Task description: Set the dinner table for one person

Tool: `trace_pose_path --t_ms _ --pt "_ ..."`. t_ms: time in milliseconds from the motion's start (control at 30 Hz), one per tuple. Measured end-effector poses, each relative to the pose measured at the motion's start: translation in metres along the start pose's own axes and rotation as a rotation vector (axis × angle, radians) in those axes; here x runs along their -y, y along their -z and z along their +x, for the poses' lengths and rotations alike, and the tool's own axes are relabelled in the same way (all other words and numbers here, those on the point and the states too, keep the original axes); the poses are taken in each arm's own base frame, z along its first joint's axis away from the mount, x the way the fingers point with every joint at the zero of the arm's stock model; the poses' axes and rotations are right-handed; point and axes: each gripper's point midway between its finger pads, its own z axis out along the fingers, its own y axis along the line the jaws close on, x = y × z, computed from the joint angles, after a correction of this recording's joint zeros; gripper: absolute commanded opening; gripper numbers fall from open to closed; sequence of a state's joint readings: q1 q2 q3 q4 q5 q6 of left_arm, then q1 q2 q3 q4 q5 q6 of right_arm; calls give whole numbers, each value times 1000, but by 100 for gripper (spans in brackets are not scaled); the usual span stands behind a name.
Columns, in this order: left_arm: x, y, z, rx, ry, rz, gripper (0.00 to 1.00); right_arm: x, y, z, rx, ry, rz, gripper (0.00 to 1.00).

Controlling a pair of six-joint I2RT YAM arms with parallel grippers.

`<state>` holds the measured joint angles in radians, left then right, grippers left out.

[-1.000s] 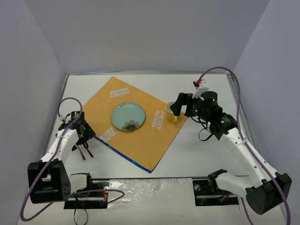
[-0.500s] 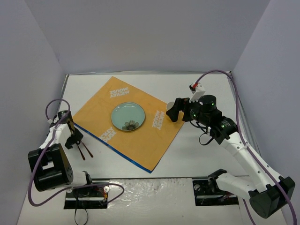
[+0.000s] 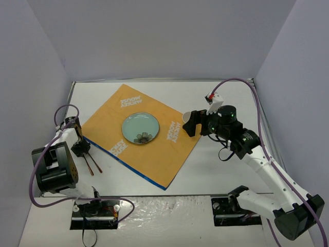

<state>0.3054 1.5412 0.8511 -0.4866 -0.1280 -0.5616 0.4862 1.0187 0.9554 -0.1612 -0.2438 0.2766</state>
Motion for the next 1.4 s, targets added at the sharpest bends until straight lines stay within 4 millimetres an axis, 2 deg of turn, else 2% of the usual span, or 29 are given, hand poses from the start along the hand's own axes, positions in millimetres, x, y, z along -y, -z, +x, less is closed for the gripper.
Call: trace_pose_path --t_ms 100,267,467,633,767,833,933,1033,1133,1267,1333,1400 --pt "2 -1 -3 3 -4 2 9 2 0 1 -2 10 9 99" --pt "3 -2 -5 6 -4 3 0 5 0 2 -7 17 21 99" --pt "-4 -1 -4 4 -3 -28 0 4 1 4 -14 23 22 99" --pt "-27 3 5 -29 -5 -122 0 3 3 3 -10 25 20 99" --pt "-45 16 9 -37 -12 -190 0 2 4 2 -5 26 17 99" --pt "-48 27 2 -9 -7 -199 0 2 5 2 -3 27 15 99" --pt "-44 49 -21 76 8 -172 0 1 5 2 -4 28 12 99" --pt "-30 76 -49 179 -16 -122 0 0 5 1 -2 29 11 99" --pt "-1 100 -75 266 -104 -53 0 -2 7 -4 8 30 8 99" --pt "58 121 -96 357 -310 44 0 -5 9 -12 26 30 2 99" --pt "92 124 -95 358 -488 70 0 -6 10 -14 30 28 1 99" --pt "129 123 -102 378 -623 104 0 -6 11 -16 37 27 2 99"
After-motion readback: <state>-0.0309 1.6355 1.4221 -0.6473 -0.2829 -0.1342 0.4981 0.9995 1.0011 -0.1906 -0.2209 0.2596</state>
